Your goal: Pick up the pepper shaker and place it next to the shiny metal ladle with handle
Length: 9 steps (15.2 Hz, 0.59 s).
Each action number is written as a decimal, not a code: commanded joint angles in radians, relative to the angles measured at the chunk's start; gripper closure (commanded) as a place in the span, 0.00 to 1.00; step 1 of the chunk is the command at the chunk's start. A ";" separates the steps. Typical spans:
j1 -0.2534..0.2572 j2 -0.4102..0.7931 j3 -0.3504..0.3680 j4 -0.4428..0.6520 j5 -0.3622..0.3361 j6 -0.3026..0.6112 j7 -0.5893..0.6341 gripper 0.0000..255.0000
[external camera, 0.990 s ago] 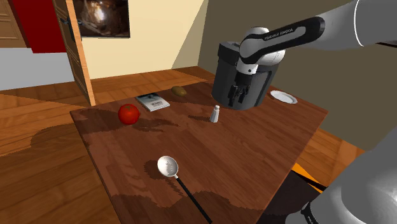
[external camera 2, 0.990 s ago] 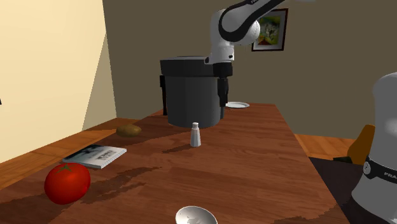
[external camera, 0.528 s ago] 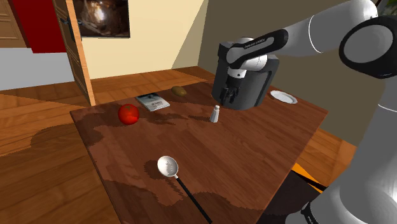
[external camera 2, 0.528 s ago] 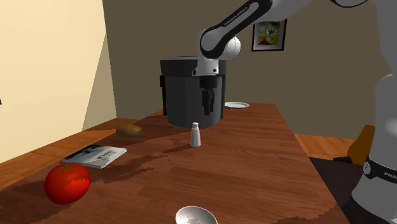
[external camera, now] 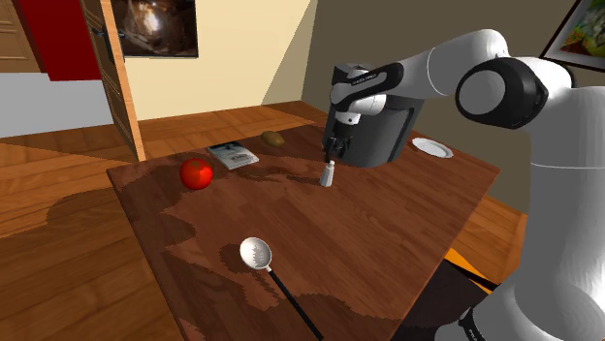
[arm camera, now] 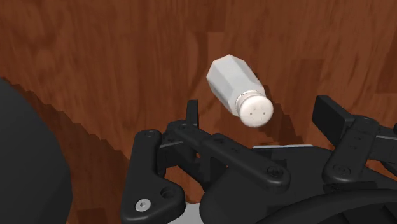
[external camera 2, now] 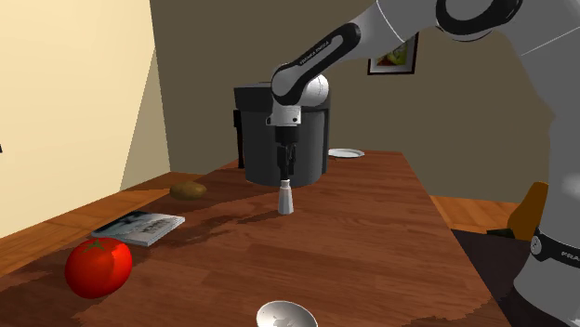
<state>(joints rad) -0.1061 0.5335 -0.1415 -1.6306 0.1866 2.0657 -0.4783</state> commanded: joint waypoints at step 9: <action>0.001 0.045 0.007 -0.020 0.011 0.065 -0.007 0.00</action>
<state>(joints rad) -0.1054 0.5779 -0.1343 -1.6504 0.1975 2.1299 -0.4852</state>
